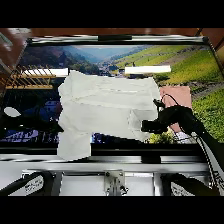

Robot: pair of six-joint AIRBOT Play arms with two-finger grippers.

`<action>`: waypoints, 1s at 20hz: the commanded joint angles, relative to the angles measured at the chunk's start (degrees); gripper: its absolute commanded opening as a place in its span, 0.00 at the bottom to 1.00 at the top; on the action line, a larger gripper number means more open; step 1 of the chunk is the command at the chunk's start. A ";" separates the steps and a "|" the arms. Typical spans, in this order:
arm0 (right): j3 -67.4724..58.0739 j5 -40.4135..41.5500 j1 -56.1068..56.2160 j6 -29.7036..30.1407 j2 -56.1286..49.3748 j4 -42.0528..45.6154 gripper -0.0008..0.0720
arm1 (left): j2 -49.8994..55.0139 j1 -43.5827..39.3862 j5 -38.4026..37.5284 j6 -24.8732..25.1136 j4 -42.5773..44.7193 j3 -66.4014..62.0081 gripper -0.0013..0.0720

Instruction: Fold the shirts.

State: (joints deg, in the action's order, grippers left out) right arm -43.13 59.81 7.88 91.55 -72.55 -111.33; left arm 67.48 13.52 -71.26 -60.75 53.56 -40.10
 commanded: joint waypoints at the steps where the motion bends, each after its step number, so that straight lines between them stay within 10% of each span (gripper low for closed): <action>1: 0.22 -4.68 0.92 0.28 -2.29 -1.20 0.51 | -0.79 0.04 -2.27 0.04 -0.09 -0.04 0.06; 3: -0.39 -5.40 1.22 0.63 -1.84 -1.51 0.07 | -0.79 0.04 -3.06 0.04 -0.09 -0.04 0.06; 12: -8.39 -4.70 -1.66 -4.68 -0.17 9.77 0.07 | -0.79 0.04 -3.61 0.04 -0.09 -0.04 0.06; 13: -8.39 -2.95 -1.33 -4.68 -1.42 9.20 0.10 | -0.79 0.04 -3.65 0.04 -0.09 -0.04 0.06; 15: -8.41 1.53 -1.27 -4.70 -2.62 8.46 0.68 | -0.79 0.04 -4.00 0.04 -0.09 -0.04 0.06; 20: -9.01 14.43 -4.63 -7.93 3.30 9.68 0.73 | -0.79 0.04 -3.76 0.11 -0.09 -0.04 0.06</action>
State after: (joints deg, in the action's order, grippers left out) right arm -51.86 66.74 5.15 86.06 -72.03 -101.32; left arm 66.74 13.52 -75.05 -60.69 53.45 -40.10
